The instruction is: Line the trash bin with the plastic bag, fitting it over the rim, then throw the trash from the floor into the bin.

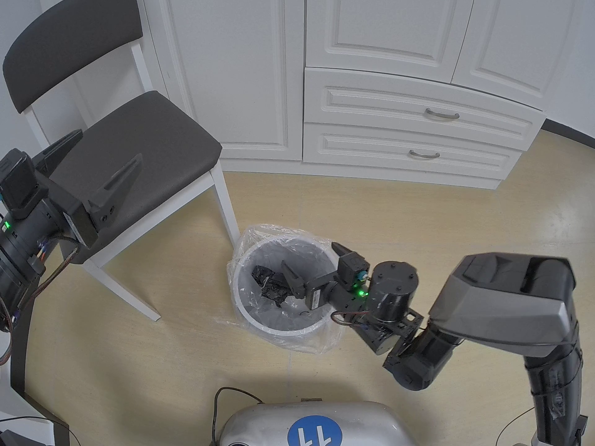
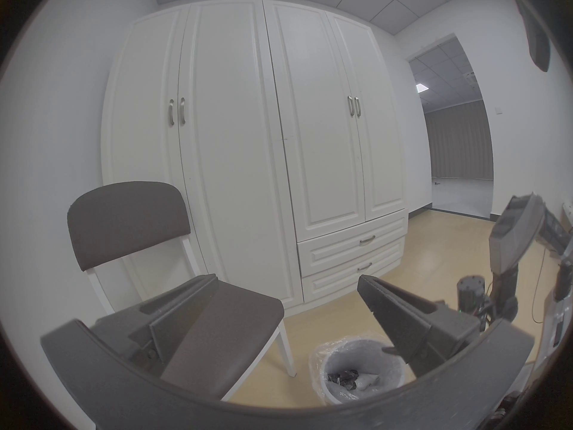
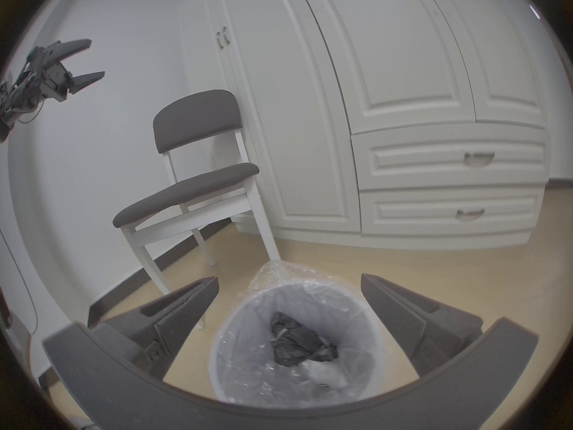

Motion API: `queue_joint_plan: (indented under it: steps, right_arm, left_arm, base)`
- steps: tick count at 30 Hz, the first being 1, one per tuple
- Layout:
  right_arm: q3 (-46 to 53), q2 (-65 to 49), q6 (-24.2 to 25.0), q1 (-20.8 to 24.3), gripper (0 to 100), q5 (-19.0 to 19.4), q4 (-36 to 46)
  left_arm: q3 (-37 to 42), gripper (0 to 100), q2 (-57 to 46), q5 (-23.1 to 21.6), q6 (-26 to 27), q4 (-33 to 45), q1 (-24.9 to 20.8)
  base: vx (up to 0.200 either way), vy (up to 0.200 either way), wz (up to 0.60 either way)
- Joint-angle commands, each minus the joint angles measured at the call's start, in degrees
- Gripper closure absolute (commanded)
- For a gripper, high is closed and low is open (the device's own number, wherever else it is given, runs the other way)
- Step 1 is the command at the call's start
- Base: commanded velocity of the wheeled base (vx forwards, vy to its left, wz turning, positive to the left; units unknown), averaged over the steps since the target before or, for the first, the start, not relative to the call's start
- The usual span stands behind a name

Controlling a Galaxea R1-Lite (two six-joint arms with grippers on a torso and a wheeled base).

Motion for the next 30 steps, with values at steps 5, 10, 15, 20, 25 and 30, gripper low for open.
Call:
queue_joint_plan:
  steps: [5,10,15,20,25,30]
  right_arm:
    - [21.8,-17.7,-17.1,-6.6,0,1.9,-1.0]
    - [28.6,-22.3,-17.8,-7.0,0,2.5,-1.0]
    - [33.0,-23.6,-17.8,-7.8,0,2.2,0.4]
    - [31.5,-23.1,-17.4,-8.6,0,0.0,2.1]
    - [30.7,-22.9,-17.2,-8.6,0,-4.6,2.4]
    - [29.8,-24.5,-16.8,-8.7,0,-8.0,5.7]
  left_arm:
    - [0.8,0,3.6,0.3,0.7,0.3,-2.1]
    - [0.2,0,7.3,3.5,0.8,0.1,-2.2]
    - [-0.1,0,10.6,4.2,0.8,0.0,-2.2]
    - [-0.4,0,13.2,4.2,0.8,0.0,-2.2]
    - [-0.7,0,15.1,4.2,0.7,0.0,-2.2]
    - [-1.3,0,16.3,4.3,0.6,0.2,-2.1]
  base:
    - [0.000,0.000,0.00]
    - [0.000,0.000,0.00]
    - [0.000,0.000,0.00]
    - [0.000,0.000,0.00]
    - [0.000,0.000,0.00]
    - [0.000,0.000,0.00]
